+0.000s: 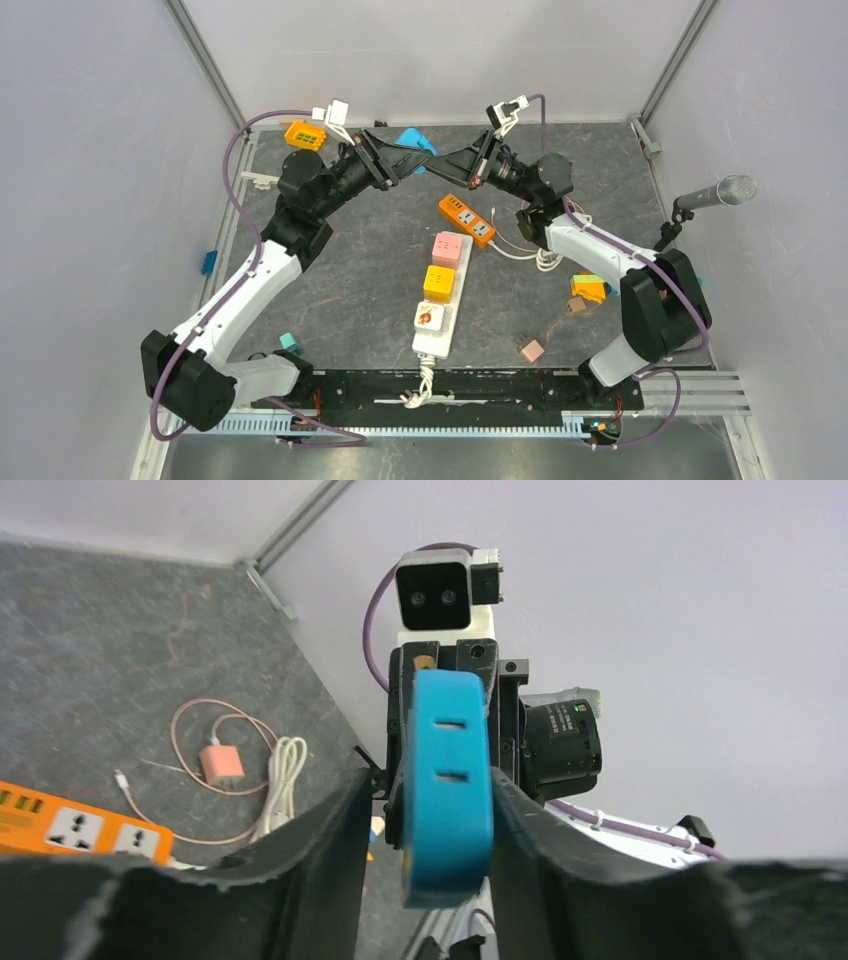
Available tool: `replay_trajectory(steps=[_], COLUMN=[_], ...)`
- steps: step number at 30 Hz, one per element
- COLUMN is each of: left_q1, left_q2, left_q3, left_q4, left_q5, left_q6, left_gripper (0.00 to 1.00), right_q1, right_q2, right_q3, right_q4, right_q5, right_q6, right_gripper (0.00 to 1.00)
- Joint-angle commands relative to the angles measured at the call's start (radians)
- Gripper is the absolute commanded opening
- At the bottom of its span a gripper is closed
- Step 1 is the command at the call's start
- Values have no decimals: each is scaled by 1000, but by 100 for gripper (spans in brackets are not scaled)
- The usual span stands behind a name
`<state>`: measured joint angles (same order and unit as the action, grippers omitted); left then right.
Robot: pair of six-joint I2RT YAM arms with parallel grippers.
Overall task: Insert the plug
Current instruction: Pick up the plug from the center of the board.
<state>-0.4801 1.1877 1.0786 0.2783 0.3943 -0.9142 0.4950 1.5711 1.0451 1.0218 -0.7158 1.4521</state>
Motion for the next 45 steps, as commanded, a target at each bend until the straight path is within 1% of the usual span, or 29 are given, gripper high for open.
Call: replay_trajectory(steps=[1,2,3,4,7,9,13,14,18,24,27,31,32,34,36,37,38,39,40,42,45], left_q1=[-4,-5,-6,-6,-8,-8,-10,-11,-20,-38,-43,-45,-45,-46,-45,-46,-47,-46,-46,-46,-48], left_q2=[46,56,66,74,71,53,11,5,-2,-6,7,15,14,13,15,17,20,23,25,31,34], left_q3=[5,3,1,1,1,-11,-34,-39,-45,-43,-34,-29,-29,-20,-6,-1,1,4,4,5,2], left_q4=[72,97,118,134,131,123,104,102,101,99,98,97,95,97,84,80,81,80,80,81,87], left_q5=[15,18,24,28,1,-40,-104,-109,-111,-138,-138,-152,-168,-186,-194,-197,-198,-197,-198,-200,-215], left_q6=[-119,-139,-157,-169,-166,-152,-125,-124,-127,-117,-112,-108,-110,-100,-82,-78,-77,-77,-82,-94,-103], left_gripper=[55,57,56,53,49,49,54,55,50,51,47,33,32,32,35,38,44,48,50,49,38], right_q1=[2,1,2,2,2,2,1,1,2,2,2,2,2,2,2,2,2,4,4,4,4], right_q2=[-17,-18,-18,-20,-24,-29,-33,-32,-40,-44,-47,-52,-56,-61,-59,-59,-57,-54,-53,-52,-51], right_q3=[31,29,26,22,14,8,-5,-8,-23,-35,-43,-56,-63,-76,-83,-84,-81,-82,-82,-81,-84], right_q4=[32,32,34,35,34,33,32,34,35,32,30,32,32,32,38,40,42,47,50,53,61], right_q5=[-12,-13,-11,-9,-2,5,22,25,47,53,53,52,54,59,61,60,59,58,59,58,59], right_q6=[-29,-29,-29,-29,-27,-26,-20,-19,-15,-13,-12,-10,-10,-10,-6,-3,-1,2,6,9,12], right_gripper=[0,0,0,0,0,0,0,0,0,0,0,0,0,0,0,0,0,0,0,0,0])
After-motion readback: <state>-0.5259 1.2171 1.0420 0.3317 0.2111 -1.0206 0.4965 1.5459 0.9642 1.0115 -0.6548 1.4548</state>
